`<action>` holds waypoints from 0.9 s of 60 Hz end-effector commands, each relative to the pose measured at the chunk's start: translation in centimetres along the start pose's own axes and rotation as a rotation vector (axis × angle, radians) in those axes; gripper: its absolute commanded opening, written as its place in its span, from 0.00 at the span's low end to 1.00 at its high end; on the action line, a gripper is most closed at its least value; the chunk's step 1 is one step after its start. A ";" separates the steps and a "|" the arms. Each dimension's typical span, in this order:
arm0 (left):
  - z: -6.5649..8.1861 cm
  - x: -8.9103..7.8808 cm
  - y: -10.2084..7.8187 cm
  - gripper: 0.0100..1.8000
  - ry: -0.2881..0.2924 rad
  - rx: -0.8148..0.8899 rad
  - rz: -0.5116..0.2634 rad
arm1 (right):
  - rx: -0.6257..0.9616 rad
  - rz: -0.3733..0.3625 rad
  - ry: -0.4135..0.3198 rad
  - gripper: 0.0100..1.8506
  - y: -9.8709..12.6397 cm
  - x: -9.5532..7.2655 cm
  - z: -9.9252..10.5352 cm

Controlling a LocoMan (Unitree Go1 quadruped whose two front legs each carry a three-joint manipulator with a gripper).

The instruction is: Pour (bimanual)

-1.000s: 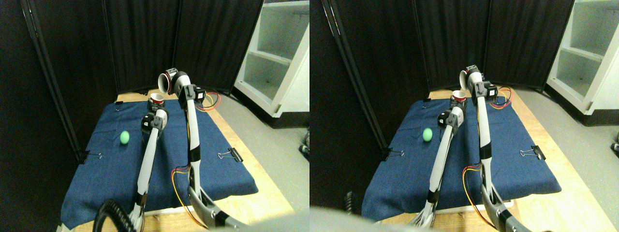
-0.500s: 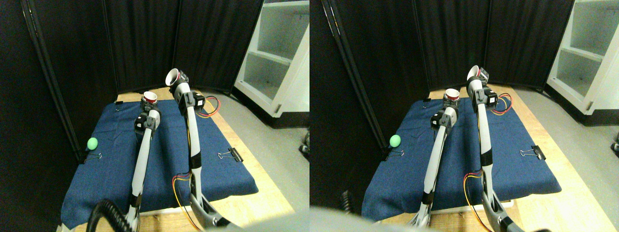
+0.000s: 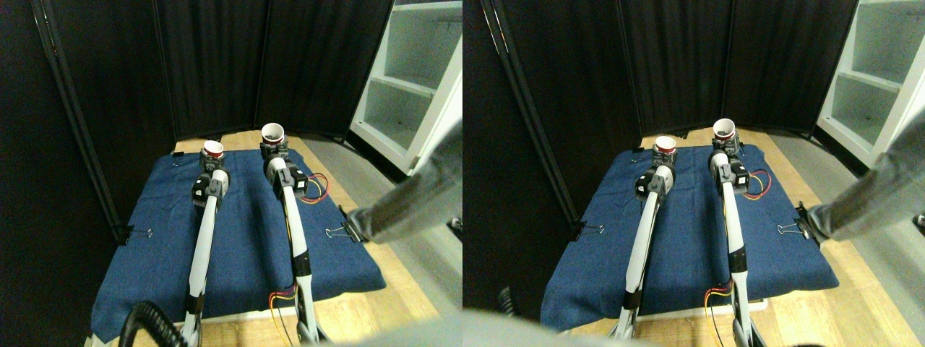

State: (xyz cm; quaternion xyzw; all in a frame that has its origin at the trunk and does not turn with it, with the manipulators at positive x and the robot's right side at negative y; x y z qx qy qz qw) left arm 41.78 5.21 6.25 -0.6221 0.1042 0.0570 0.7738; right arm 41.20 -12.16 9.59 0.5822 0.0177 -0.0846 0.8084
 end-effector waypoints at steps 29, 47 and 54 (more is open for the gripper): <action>-0.8 0.8 2.0 0.18 -0.076 -0.033 0.008 | 0.109 -0.099 -0.040 0.17 -7.2 0.7 -0.4; -0.7 1.6 3.7 0.18 -0.138 -0.037 0.039 | 0.128 -0.145 -0.025 0.17 -8.6 0.9 -1.3; -0.4 1.9 4.2 0.18 -0.155 -0.037 0.043 | 0.132 -0.148 -0.026 0.17 -8.4 1.0 -1.6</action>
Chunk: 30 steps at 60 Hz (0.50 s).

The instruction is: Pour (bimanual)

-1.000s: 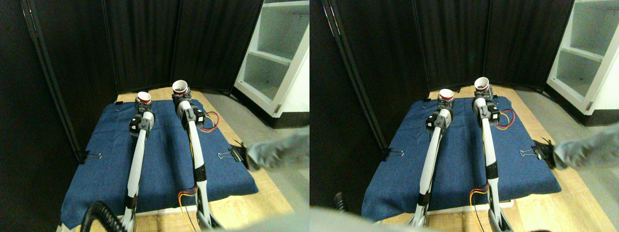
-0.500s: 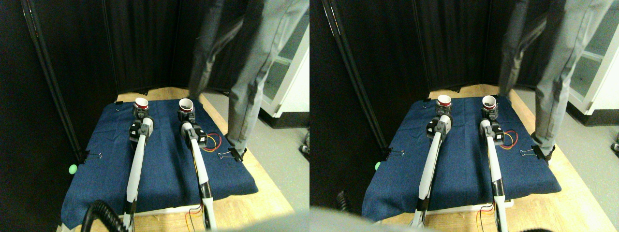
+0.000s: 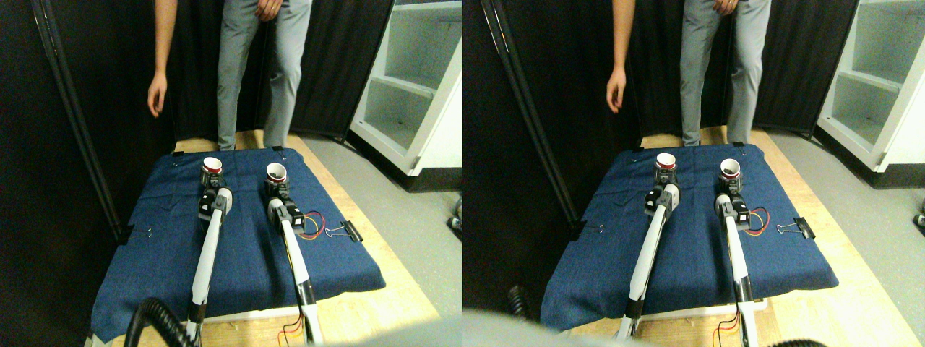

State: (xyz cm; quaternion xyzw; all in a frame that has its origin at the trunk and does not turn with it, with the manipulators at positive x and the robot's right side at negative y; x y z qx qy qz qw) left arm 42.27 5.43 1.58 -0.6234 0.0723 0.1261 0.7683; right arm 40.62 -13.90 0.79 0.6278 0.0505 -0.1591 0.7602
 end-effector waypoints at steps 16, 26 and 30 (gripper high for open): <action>1.0 0.9 0.9 0.18 -0.062 0.019 0.005 | 0.016 -0.011 -0.001 0.17 0.3 0.2 -1.1; 1.4 1.2 1.8 0.18 -0.093 0.024 0.015 | 0.021 -0.051 -0.020 0.17 -0.1 0.1 -1.1; 1.5 1.1 2.1 0.18 -0.118 0.026 0.035 | 0.020 -0.071 -0.030 0.17 -0.1 0.1 -1.0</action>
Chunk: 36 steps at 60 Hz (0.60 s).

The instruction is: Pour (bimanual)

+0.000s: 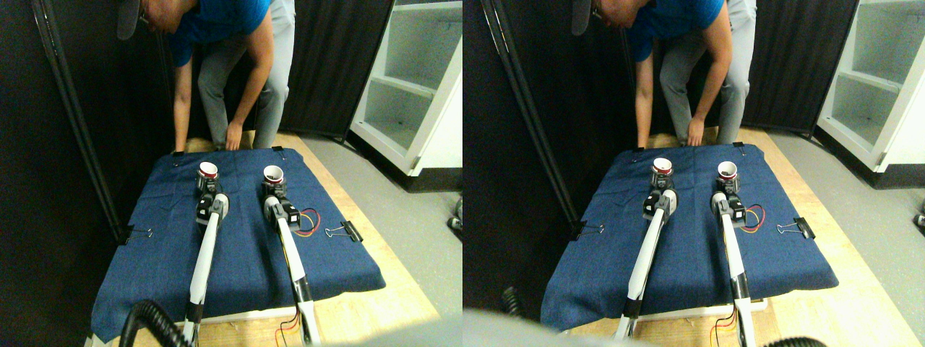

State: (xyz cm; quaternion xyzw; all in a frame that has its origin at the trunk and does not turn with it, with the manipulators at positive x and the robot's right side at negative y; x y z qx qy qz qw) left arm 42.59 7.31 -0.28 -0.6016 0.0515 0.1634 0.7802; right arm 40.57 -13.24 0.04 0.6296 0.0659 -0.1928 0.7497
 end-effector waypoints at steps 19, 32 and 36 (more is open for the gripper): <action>0.8 0.0 0.8 0.18 -0.063 -0.053 0.017 | 0.014 -0.039 -0.028 0.17 -0.6 0.5 -0.1; 1.1 0.0 1.5 0.24 -0.125 -0.056 0.089 | 0.112 -0.138 -0.010 0.27 -1.7 0.6 0.3; 1.3 0.1 1.8 0.55 -0.097 -0.005 0.117 | 0.149 -0.160 0.017 0.45 -1.9 0.6 0.6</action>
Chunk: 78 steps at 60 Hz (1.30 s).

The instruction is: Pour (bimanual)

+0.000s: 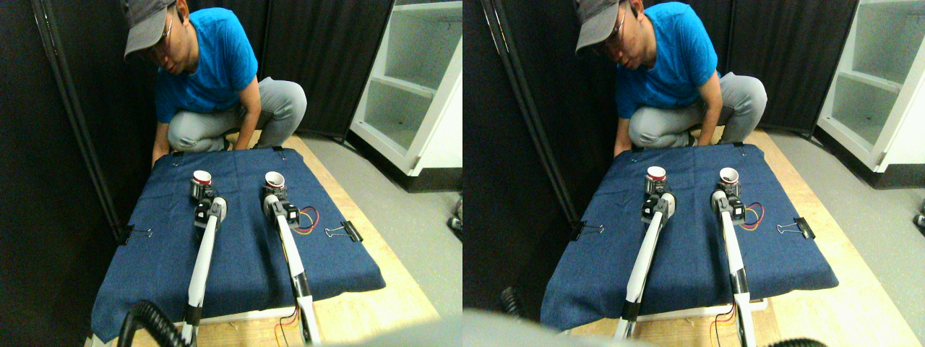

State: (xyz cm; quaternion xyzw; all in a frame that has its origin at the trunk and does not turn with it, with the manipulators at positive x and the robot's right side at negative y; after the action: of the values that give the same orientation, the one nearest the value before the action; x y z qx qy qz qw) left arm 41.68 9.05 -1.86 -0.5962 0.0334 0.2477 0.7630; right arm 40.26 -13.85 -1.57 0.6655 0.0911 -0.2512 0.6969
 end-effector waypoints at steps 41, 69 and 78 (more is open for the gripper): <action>2.3 -1.0 -1.7 0.93 0.191 0.122 -0.002 | -0.003 -0.013 0.195 0.91 1.9 -1.6 0.5; 2.7 -5.7 -5.5 0.79 0.176 0.112 -0.233 | -0.071 0.108 0.284 0.93 4.8 -5.3 1.1; 1.6 -6.1 -5.7 0.54 -0.123 0.081 -0.402 | -0.057 0.148 0.277 0.89 5.2 -6.4 1.2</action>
State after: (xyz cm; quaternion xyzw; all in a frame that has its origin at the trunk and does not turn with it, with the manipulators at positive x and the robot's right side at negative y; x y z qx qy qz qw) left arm 38.13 8.95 5.67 -0.5561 -0.0154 0.1197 0.8223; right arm 37.36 -13.85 4.84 0.6731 0.1693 -0.1208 0.7098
